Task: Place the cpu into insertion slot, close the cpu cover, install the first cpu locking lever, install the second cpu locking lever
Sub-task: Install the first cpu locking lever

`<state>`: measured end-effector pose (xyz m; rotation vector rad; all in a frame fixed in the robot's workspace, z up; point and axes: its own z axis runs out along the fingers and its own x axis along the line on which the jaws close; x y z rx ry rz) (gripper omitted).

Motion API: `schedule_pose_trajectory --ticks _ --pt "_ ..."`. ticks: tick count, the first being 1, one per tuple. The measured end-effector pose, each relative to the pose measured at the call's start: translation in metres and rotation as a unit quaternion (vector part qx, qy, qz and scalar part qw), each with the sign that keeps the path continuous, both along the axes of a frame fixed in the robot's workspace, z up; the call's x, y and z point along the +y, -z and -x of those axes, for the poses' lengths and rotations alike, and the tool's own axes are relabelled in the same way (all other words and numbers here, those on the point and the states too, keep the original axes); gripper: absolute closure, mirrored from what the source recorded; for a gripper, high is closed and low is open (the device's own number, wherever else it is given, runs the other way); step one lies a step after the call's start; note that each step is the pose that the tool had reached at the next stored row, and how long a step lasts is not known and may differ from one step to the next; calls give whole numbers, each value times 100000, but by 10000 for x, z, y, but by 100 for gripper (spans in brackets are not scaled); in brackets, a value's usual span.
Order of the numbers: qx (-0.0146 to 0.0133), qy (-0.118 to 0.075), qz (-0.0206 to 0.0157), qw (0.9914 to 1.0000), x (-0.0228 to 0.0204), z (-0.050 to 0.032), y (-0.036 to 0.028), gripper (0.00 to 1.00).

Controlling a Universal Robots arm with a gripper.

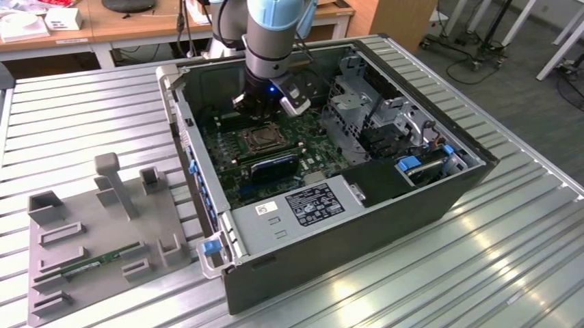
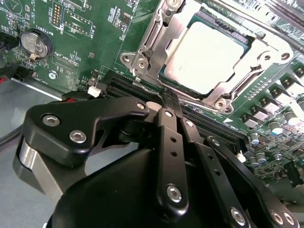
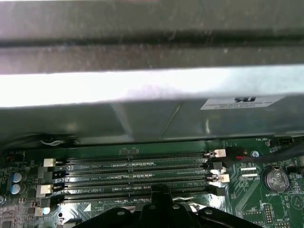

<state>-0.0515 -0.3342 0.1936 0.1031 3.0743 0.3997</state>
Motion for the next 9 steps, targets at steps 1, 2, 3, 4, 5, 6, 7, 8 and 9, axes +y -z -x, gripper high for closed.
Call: schedule_pose_trajectory --ticks 1,2,3,4,5,6,7,8,9 --pt "4 -3 4 100000 2 0 -3 89" --pt "-1 -7 -8 100000 3 0 -5 89" --pt "-1 -5 -10 100000 3 0 -9 89" --pt "-4 -2 -16 100000 3 0 -13 89" --pt "-2 0 -13 100000 4 0 -18 89" --pt "-4 1 -9 100000 4 0 -24 89" --pt "-3 3 -10 100000 4 0 -29 89" --pt "-6 2 -15 100000 4 0 -32 89" --pt "-9 4 -20 100000 4 0 -32 89"
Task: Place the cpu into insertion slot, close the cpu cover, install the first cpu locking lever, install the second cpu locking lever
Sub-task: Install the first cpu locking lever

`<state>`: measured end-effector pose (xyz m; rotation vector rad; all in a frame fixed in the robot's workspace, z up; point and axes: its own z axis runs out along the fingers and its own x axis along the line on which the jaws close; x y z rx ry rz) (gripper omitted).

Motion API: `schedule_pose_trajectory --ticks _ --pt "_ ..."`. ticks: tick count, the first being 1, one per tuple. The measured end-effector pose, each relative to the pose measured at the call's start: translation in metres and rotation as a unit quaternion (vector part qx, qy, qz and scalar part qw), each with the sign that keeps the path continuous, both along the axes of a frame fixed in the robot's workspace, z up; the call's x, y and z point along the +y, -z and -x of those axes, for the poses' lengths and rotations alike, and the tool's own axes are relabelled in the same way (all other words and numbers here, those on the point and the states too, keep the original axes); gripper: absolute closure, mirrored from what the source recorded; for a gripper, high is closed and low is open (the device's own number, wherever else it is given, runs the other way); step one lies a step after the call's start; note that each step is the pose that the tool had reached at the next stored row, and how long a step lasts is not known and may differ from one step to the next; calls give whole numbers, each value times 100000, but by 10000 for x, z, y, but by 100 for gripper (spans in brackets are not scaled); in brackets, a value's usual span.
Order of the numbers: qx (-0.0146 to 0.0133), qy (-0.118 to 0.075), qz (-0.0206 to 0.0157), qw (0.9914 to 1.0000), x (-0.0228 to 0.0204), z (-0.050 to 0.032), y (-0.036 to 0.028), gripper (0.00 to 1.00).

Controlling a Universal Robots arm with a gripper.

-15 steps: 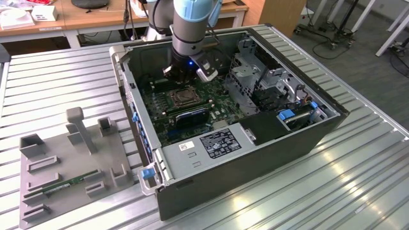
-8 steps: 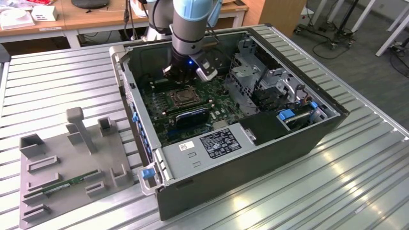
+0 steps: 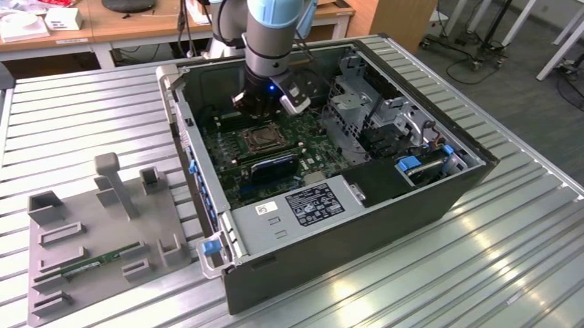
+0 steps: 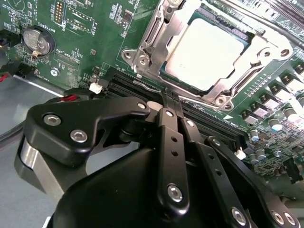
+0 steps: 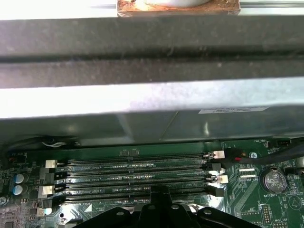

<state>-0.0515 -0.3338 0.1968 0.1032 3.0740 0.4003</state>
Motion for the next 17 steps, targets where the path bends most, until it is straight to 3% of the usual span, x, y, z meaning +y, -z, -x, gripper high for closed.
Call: schedule_pose_trajectory --ticks 17 --pt "10 -3 -1 100000 3 0 -29 89"
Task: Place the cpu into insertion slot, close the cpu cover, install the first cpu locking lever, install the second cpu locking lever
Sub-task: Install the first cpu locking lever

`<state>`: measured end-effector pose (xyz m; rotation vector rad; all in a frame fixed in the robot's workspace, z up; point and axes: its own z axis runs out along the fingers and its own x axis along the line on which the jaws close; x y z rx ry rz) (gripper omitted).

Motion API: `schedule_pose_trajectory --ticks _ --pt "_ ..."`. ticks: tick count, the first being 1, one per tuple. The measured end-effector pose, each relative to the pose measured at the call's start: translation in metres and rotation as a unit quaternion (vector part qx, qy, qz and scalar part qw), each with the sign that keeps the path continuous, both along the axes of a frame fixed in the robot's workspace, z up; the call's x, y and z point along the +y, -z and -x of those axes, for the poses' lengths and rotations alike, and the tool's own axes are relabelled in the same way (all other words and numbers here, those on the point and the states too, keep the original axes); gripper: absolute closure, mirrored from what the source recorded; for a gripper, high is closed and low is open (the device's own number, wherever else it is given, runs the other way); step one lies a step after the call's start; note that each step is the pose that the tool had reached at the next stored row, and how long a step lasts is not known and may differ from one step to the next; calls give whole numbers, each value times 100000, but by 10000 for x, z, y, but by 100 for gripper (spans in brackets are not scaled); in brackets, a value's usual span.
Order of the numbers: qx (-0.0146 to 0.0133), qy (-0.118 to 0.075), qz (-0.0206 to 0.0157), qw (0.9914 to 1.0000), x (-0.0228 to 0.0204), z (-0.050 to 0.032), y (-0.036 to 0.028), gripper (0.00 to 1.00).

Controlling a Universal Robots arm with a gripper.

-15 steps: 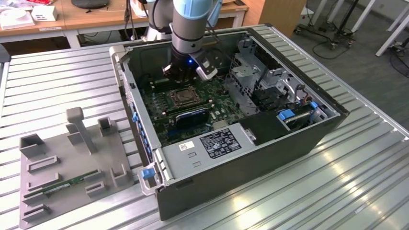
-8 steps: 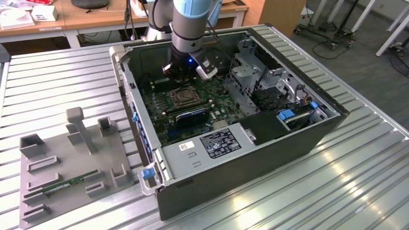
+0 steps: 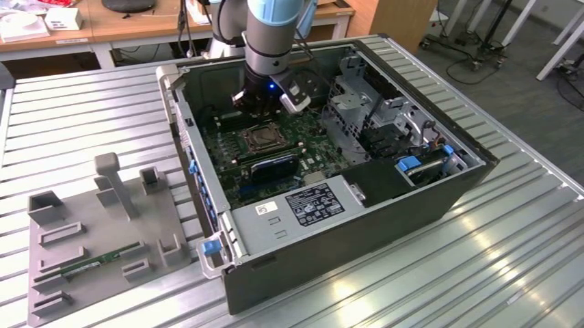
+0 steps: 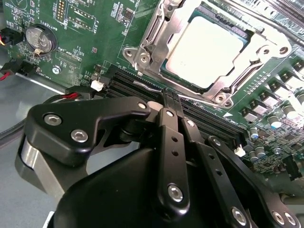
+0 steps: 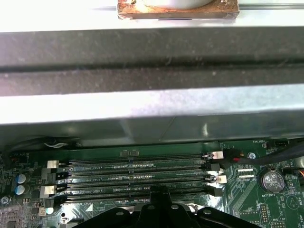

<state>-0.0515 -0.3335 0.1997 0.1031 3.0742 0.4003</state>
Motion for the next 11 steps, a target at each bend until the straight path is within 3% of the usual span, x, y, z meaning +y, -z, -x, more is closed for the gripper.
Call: schedule_pose_trajectory --ticks 2,3,11 --pt "1 4 -117 100000 1 0 0 89" --pt "3 13 -380 99999 2 1 0 89" --pt "-2 712 -393 99997 1 0 0 89"
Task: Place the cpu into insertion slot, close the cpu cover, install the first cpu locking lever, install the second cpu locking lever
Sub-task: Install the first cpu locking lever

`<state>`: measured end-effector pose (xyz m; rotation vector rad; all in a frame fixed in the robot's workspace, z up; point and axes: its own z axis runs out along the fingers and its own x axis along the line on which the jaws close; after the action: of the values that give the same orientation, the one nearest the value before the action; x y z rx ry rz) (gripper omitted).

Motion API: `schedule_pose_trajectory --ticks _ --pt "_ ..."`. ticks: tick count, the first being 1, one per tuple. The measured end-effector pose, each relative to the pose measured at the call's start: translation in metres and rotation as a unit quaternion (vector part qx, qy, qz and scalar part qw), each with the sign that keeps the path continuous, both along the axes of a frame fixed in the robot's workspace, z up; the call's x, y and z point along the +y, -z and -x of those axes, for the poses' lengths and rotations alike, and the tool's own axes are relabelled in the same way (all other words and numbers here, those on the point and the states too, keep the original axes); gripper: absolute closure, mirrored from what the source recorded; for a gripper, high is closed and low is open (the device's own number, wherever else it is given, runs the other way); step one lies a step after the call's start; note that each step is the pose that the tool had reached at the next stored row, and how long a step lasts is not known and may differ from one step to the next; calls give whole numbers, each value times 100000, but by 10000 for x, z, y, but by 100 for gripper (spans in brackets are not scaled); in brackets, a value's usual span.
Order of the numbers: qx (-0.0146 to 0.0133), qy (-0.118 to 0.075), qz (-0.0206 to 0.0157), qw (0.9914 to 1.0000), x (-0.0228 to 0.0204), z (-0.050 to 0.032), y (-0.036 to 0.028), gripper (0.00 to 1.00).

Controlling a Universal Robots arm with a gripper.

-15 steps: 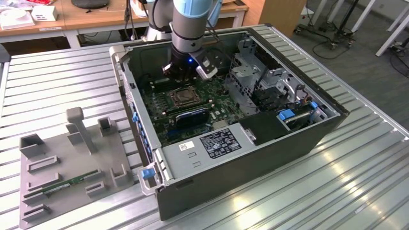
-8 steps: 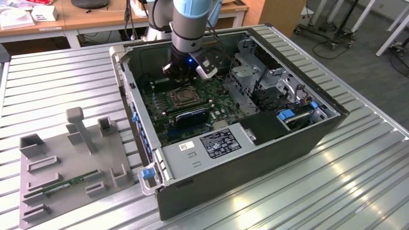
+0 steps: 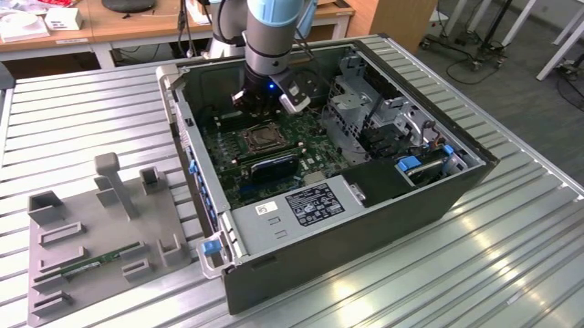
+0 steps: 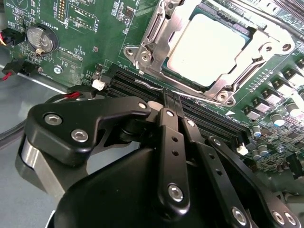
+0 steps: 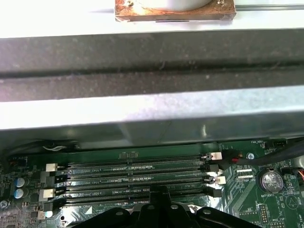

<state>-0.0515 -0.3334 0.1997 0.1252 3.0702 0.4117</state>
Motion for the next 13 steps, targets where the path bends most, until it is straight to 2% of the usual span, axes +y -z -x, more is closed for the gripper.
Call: schedule_pose_trajectory --ticks 13 --pt "-13 753 -2 99997 -4 0 22 89"
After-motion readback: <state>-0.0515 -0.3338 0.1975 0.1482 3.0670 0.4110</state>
